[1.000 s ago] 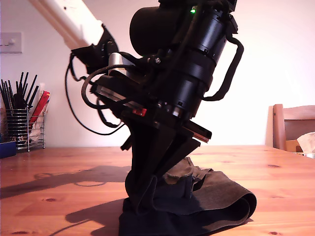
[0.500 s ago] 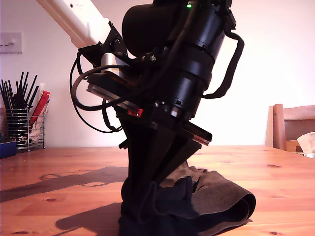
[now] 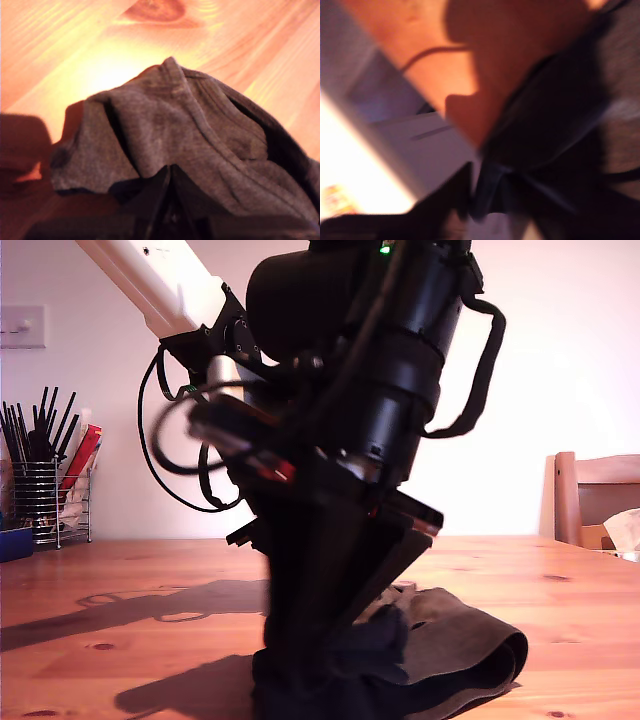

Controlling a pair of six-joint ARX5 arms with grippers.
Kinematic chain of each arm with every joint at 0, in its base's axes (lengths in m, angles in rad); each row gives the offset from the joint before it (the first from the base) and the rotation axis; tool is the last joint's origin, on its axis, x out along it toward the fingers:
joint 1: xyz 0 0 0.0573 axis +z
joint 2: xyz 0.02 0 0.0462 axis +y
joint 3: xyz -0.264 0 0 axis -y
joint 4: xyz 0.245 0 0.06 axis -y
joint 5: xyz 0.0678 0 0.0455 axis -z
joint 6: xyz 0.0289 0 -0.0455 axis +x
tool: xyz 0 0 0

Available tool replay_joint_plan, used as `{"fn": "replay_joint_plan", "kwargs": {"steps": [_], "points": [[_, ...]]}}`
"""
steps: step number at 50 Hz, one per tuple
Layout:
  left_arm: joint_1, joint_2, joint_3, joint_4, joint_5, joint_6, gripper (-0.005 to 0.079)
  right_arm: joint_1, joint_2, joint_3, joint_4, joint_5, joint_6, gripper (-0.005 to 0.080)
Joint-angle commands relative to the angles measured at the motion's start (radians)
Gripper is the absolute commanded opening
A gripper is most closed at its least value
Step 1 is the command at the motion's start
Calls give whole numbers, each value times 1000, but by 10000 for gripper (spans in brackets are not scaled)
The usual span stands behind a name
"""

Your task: Fold the underwear in front of you. After folding it, place it to the right side.

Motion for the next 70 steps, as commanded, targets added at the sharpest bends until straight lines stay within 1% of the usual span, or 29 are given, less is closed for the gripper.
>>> {"fn": "replay_joint_plan", "kwargs": {"steps": [1,8,12,20,28,31,33,37,40,41,42,48,49,53,56,64,70], "points": [[0,50,-3,2,1,5,-20,5,4,-17,-5,-52,3,321],[0,50,-3,3,1,6,-20,3,1,0,-40,-168,3,337],[0,50,-3,3,1,6,-20,-3,-8,20,-53,-203,2,353],[0,50,-3,3,1,6,-20,-24,-36,72,-89,-213,-5,353],[0,50,-3,3,1,6,-20,-55,-47,135,-195,-211,-71,350],[0,50,-3,3,1,6,-20,-71,-47,145,-213,-200,-85,326],[0,50,-3,2,1,6,-20,-78,-47,145,-216,-192,-88,288],[0,50,-3,2,1,6,-20,-94,-47,145,-219,-146,-88,161],[0,50,-3,1,1,6,-20,-98,-47,145,-215,-105,-88,10],[0,50,-3,0,1,6,-20,-99,-47,145,-213,-97,-87,-25],[0,50,-3,-2,1,6,-20,-100,-47,145,-212,-74,-87,-6],[1,50,-3,-23,0,9,-20,-101,-46,141,-195,21,-87,-13],[2,50,-3,-27,0,18,-20,-101,-46,139,-187,56,-87,-13],[7,50,-3,-42,0,23,-20,-101,-45,127,-154,124,-82,-13],[13,50,-3,-55,0,23,-20,-101,-44,108,-119,151,-74,-13],[31,50,-3,-95,1,20,-20,-101,-34,28,-30,185,-40,-13],[40,50,-3,-103,1,20,-20,-101,-31,-24,29,228,-17,-13]]}}
